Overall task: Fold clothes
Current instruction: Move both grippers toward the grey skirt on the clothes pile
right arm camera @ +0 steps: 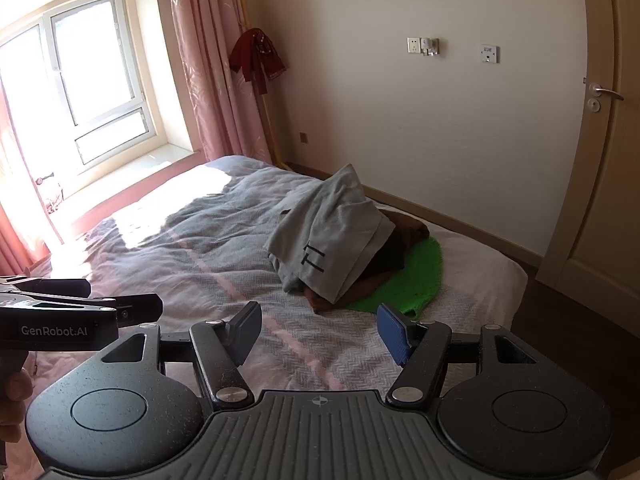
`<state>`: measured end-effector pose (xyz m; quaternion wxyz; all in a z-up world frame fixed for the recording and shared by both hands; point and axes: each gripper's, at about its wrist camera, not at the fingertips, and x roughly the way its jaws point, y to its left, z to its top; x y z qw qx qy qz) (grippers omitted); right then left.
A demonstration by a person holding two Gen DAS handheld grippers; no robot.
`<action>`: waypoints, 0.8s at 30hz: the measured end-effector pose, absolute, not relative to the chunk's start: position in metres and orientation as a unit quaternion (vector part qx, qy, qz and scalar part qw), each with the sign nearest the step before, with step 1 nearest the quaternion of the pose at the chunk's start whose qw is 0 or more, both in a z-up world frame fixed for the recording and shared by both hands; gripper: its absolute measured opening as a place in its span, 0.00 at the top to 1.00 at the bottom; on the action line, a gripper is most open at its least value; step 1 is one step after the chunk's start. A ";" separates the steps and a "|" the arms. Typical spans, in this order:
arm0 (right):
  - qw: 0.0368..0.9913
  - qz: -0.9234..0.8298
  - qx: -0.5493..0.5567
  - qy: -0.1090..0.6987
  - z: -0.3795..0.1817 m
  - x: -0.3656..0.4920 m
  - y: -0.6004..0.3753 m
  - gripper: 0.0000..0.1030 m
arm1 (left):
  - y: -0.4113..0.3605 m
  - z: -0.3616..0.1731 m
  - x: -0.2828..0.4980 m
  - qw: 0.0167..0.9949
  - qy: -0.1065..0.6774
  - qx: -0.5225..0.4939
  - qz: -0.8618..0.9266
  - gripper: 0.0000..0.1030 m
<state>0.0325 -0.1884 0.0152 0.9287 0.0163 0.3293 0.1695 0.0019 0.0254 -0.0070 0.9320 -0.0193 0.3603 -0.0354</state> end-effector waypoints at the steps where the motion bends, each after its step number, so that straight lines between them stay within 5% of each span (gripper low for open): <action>1: 0.929 0.170 0.016 0.330 0.015 0.032 -0.188 0.41 | 0.026 -0.007 0.002 0.932 0.361 -0.019 -0.036 0.05; 24: 0.923 0.150 0.017 0.353 0.004 0.057 -0.195 0.41 | 0.017 -0.021 0.033 0.922 0.384 -0.020 -0.055 0.05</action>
